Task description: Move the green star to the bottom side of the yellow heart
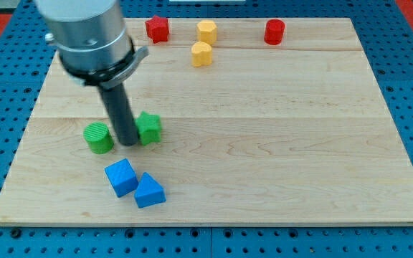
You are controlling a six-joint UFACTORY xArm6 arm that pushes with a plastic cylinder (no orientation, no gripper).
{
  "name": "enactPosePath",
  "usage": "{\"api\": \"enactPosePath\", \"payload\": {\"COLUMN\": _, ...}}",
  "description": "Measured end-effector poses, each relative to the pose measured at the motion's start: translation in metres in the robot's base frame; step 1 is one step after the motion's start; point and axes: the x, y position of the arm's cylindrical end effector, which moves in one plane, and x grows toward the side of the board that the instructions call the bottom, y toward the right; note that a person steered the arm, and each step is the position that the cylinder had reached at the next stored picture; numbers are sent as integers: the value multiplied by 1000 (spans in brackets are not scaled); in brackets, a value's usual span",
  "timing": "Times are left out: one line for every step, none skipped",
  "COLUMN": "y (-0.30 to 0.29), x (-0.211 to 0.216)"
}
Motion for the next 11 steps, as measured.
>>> {"api": "enactPosePath", "payload": {"y": 40, "x": -23}}
{"api": "enactPosePath", "payload": {"y": 58, "x": -26}}
{"api": "enactPosePath", "payload": {"y": 65, "x": -47}}
{"api": "enactPosePath", "payload": {"y": 77, "x": -73}}
{"api": "enactPosePath", "payload": {"y": 81, "x": -61}}
{"api": "enactPosePath", "payload": {"y": 109, "x": -34}}
{"api": "enactPosePath", "payload": {"y": 129, "x": -60}}
{"api": "enactPosePath", "payload": {"y": 120, "x": -70}}
{"api": "enactPosePath", "payload": {"y": 101, "x": -70}}
{"api": "enactPosePath", "payload": {"y": 104, "x": -60}}
{"api": "enactPosePath", "payload": {"y": 90, "x": -8}}
